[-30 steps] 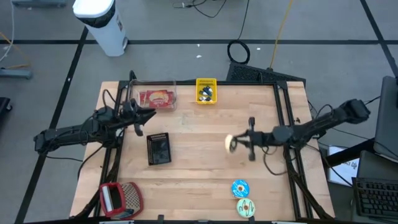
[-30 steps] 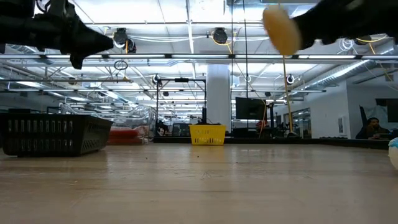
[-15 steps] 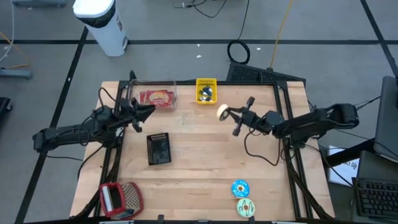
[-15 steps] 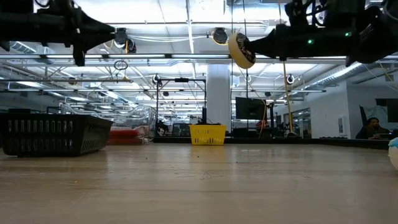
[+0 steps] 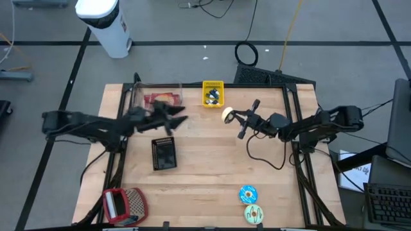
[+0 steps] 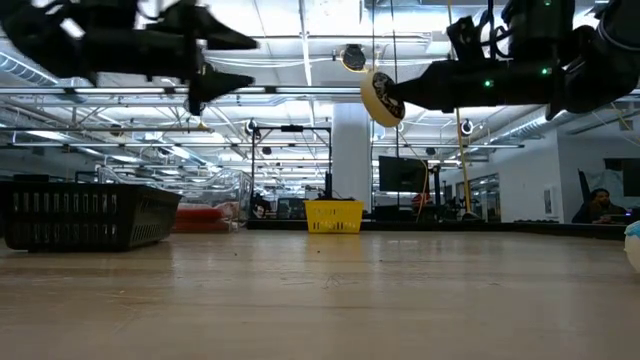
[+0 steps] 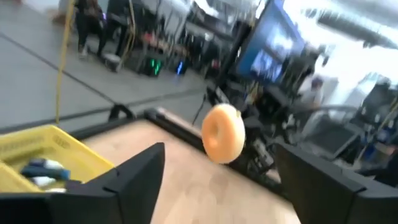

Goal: Pick & Place Food Item
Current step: Put the black donut into the black bin

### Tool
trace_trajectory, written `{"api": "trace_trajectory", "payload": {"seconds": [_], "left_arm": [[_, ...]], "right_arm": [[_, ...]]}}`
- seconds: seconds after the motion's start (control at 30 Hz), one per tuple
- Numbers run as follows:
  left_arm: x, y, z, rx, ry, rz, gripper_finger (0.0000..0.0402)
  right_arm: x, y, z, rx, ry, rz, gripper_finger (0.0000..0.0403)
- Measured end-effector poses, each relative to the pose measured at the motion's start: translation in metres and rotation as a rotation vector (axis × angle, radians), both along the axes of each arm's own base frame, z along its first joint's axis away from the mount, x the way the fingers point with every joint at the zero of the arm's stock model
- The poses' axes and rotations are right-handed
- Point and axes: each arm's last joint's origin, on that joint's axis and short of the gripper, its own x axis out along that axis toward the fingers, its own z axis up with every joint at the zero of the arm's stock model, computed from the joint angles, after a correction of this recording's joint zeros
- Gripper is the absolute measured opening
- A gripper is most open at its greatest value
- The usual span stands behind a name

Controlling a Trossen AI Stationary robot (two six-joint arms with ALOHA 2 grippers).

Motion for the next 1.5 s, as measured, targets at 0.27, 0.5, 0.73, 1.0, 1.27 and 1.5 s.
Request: {"api": "trace_trajectory", "payload": {"seconds": [0.27,0.5,0.73,1.0,1.27,1.5], "left_arm": [[0.092,-0.004,0.009,0.082,0.105,-0.085,0.0324],[0.152,-0.005,0.011,0.139,0.233,-0.116,0.0309],[0.182,-0.001,0.010,0.212,0.330,-0.072,0.0311],[0.182,0.006,0.005,0.332,0.450,0.107,0.0303],[0.180,0.007,0.006,0.368,0.474,0.189,0.0307],[0.181,0.007,0.006,0.337,0.458,0.154,0.0264]], "right_arm": [[0.001,0.000,-0.003,0.002,0.017,-0.003,0.0015],[0.001,0.000,-0.003,0.003,0.025,-0.003,0.0015],[0.001,-0.001,-0.004,0.005,0.027,-0.020,0.0015],[0.001,0.001,-0.006,0.004,0.047,0.012,0.0015],[0.001,0.000,-0.005,0.005,0.046,-0.001,0.0015],[0.001,0.000,-0.006,0.005,0.047,-0.001,0.0015]]}}
